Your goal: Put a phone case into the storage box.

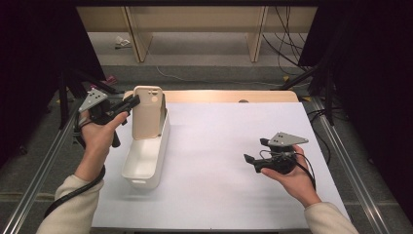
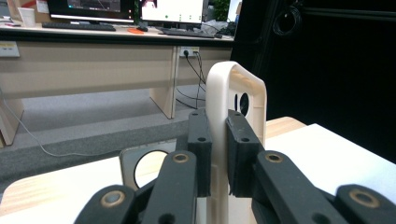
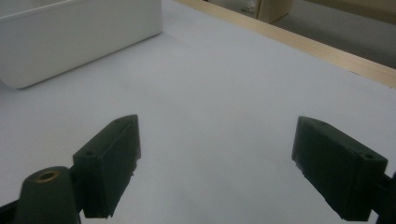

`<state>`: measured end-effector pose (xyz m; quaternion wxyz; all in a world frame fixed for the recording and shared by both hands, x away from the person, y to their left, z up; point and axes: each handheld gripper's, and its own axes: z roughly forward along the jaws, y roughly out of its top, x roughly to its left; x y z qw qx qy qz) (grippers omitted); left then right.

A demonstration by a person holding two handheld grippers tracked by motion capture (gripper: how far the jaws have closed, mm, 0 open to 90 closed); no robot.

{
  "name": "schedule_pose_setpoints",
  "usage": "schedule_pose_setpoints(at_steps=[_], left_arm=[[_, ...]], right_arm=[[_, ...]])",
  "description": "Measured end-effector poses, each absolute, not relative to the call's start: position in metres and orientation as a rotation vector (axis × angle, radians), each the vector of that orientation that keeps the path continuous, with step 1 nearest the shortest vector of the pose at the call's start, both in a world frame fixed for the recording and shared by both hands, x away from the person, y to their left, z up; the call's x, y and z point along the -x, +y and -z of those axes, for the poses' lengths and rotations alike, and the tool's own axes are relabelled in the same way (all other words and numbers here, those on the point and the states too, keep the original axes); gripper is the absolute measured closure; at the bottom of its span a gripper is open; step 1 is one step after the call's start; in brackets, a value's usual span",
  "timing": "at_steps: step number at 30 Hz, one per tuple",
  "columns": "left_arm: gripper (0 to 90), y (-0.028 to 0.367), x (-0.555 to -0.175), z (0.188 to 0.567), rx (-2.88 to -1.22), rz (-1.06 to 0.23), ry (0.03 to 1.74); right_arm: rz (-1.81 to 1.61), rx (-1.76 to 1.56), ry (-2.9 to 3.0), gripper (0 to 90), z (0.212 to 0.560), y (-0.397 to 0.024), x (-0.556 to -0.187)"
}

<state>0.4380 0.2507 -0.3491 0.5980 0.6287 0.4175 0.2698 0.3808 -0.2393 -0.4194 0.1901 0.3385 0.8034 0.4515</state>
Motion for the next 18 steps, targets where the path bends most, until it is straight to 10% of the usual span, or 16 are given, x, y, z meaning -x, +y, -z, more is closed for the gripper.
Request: schedule_pose_setpoints(at_steps=[18], left_arm=[[81.7,0.252,-0.455,0.35,-1.476,-0.626,0.966]], right_arm=[[-1.274,-0.955,2.25,16.2,0.419,-0.24,-0.381]])
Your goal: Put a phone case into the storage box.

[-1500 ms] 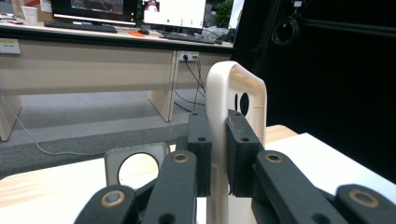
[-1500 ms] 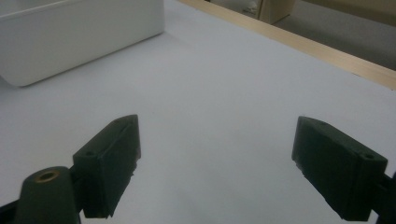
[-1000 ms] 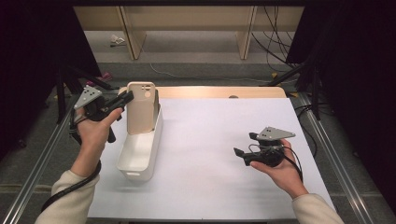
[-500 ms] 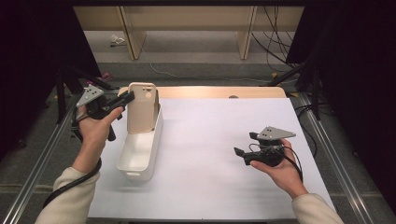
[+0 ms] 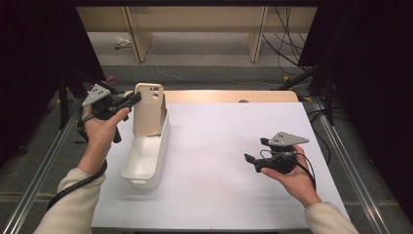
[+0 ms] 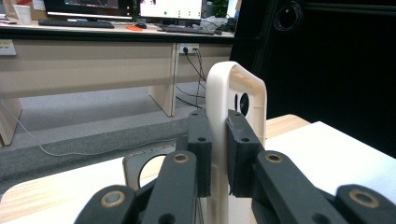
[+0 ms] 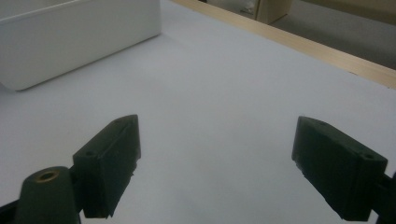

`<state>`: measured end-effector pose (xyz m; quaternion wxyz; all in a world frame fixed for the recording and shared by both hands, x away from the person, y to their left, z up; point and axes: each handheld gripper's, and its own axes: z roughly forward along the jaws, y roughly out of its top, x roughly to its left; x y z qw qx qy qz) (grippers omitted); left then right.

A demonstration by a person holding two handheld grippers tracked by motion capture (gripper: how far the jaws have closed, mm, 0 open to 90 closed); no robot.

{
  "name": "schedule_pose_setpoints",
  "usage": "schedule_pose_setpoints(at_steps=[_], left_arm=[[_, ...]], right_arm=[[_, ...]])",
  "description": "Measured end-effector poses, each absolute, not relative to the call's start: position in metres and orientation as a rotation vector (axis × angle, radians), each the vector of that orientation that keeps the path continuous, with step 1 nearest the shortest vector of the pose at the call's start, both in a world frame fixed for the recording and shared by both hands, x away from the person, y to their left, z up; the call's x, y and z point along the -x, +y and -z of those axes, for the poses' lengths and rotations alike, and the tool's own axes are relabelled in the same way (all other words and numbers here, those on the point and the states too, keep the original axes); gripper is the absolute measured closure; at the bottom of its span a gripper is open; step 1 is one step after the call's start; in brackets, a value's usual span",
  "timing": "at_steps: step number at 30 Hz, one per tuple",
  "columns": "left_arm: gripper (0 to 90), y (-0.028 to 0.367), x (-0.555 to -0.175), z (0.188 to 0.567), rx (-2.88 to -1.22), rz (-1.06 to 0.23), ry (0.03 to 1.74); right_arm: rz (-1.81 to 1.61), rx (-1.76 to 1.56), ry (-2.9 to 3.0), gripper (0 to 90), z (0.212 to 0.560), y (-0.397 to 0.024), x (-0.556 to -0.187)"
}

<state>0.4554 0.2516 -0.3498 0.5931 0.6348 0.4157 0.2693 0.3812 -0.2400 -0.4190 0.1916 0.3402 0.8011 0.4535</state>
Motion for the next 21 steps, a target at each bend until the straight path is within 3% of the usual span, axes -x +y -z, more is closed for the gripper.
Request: schedule_pose_setpoints(at_steps=[21], left_arm=[[81.7,0.254,-0.472,0.371,-1.501,-0.599,1.004]], right_arm=[[-1.282,-0.957,2.244,16.2,0.418,-0.241,-0.381]])
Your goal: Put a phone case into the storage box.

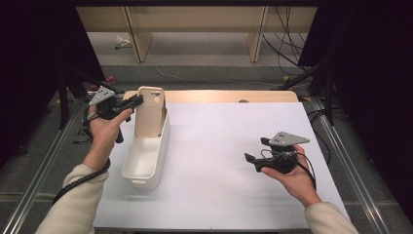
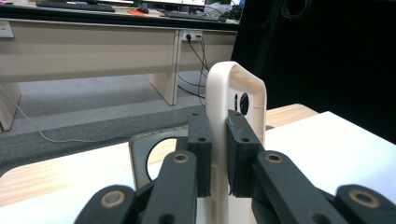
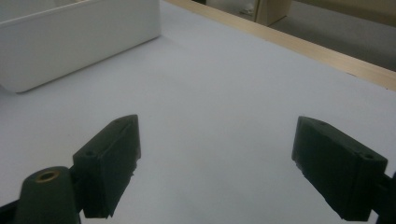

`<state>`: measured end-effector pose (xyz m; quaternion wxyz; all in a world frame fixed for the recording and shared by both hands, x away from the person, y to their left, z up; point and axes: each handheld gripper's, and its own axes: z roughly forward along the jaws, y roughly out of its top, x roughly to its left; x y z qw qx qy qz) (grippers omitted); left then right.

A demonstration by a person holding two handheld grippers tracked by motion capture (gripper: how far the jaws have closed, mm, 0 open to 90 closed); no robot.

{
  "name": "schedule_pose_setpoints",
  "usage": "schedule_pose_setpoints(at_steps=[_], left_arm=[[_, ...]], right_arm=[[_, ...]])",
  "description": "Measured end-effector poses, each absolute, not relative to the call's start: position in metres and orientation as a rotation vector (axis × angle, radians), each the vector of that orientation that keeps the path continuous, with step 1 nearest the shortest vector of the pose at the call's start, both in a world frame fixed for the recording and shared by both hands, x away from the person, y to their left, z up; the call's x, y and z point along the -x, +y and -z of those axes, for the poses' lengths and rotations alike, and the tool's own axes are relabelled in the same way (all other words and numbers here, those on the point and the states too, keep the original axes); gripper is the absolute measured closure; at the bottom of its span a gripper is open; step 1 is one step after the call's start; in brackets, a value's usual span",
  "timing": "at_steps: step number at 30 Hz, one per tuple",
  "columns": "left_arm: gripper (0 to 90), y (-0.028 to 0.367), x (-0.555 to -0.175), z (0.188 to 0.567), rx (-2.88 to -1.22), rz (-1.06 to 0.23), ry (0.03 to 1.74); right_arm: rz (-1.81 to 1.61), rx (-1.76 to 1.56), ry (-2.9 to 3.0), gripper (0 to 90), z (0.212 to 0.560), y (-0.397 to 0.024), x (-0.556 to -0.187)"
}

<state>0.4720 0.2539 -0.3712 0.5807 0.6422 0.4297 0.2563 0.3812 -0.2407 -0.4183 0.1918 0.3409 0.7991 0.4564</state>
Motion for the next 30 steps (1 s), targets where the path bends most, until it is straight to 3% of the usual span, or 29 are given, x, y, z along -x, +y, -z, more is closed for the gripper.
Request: schedule_pose_setpoints(at_steps=[30], left_arm=[[81.6,0.254,-0.486,0.393,-1.515,-0.569,1.044]], right_arm=[[-1.284,-0.955,2.256,16.2,0.419,-0.241,-0.381]])
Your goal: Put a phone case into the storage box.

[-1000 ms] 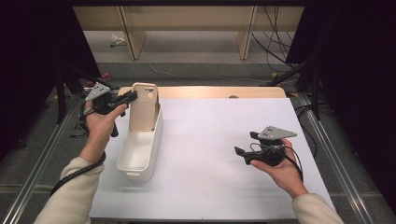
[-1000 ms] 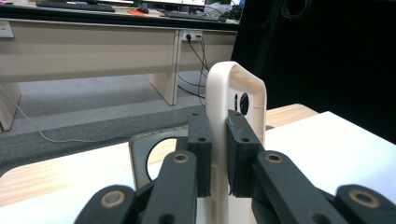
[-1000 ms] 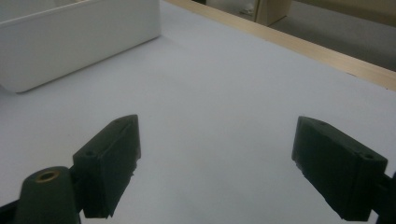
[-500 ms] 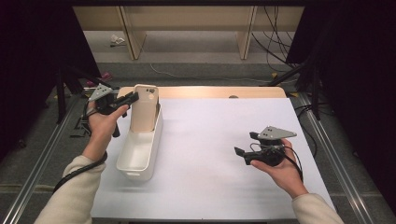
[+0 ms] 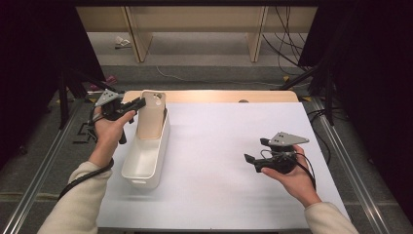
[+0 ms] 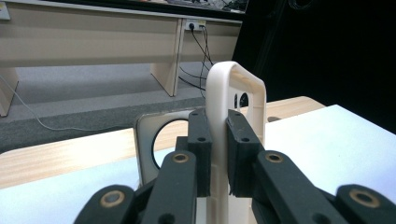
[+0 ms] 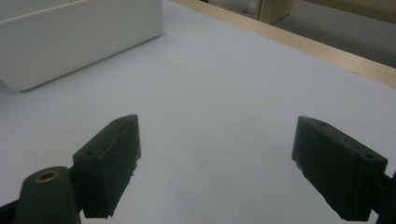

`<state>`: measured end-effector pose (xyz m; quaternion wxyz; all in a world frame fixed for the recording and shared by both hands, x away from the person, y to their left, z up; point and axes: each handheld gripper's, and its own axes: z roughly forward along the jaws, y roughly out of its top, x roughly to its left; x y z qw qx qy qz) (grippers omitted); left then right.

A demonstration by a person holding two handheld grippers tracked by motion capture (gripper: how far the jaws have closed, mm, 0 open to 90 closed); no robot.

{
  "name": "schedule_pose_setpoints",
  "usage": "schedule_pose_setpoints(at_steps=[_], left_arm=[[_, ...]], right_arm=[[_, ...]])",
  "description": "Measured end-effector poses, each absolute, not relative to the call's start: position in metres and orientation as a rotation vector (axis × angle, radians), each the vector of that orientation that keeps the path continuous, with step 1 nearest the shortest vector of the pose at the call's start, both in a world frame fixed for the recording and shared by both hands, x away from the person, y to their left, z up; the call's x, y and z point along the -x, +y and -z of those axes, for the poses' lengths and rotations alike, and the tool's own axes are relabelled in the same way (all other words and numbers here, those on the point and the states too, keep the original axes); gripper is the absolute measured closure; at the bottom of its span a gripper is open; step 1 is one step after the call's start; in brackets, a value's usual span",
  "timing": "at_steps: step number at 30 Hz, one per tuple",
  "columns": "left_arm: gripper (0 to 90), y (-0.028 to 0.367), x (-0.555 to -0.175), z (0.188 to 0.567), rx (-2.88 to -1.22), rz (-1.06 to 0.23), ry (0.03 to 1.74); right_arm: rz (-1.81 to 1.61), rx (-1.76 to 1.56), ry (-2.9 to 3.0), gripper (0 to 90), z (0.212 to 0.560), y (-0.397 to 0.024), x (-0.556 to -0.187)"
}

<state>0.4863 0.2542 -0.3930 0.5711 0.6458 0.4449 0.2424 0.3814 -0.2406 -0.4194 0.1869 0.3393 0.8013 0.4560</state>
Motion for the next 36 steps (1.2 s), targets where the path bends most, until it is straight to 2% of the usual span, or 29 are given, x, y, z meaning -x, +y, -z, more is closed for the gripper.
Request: schedule_pose_setpoints(at_steps=[36], left_arm=[[81.1,0.256,-0.496,0.41,-1.547,-0.544,1.089]], right_arm=[[-1.284,-0.95,2.264,16.2,0.42,-0.24,-0.381]])
